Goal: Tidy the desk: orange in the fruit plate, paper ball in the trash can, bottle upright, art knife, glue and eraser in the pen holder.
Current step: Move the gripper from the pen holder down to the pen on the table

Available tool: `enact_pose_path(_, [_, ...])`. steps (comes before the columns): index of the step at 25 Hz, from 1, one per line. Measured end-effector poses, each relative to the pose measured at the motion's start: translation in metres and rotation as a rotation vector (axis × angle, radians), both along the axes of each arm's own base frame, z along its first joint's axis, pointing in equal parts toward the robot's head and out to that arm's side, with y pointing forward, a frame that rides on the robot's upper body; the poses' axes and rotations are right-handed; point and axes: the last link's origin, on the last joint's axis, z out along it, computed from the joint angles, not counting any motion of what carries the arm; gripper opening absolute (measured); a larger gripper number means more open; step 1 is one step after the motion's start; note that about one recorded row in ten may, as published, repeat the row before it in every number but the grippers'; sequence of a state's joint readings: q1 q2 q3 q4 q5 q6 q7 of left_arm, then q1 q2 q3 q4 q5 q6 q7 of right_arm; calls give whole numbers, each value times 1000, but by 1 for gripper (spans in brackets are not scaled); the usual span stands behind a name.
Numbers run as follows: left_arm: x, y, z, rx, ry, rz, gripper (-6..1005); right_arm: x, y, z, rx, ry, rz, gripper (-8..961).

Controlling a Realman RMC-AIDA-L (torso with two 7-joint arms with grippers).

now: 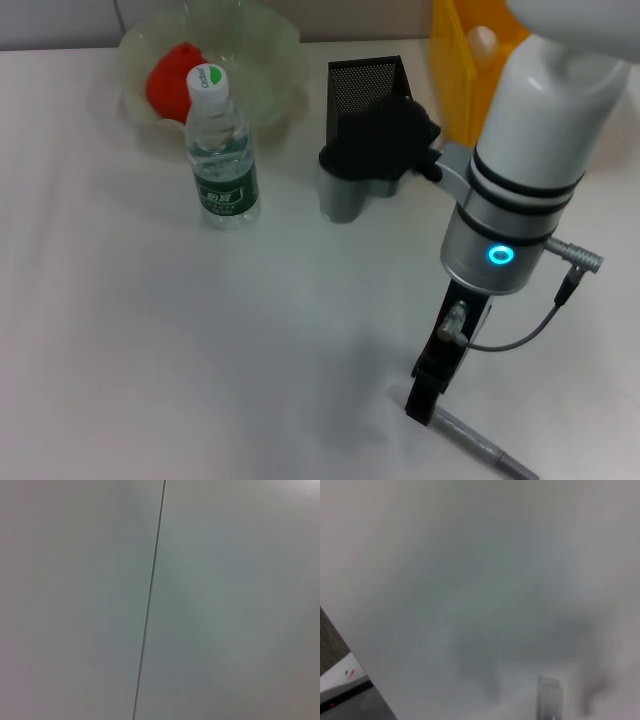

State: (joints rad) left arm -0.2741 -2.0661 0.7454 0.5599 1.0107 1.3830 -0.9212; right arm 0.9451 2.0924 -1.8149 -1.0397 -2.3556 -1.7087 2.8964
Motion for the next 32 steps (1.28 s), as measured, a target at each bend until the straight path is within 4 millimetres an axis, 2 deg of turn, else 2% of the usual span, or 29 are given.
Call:
enact_pose_path(24, [-5, -6, 1, 12, 5, 12, 513, 0, -11, -22, -33, -57, 37, 682])
enact_pose_path(32, [-6, -7, 1, 14, 6, 12, 513, 1, -11, -24, -42, -77, 36, 557])
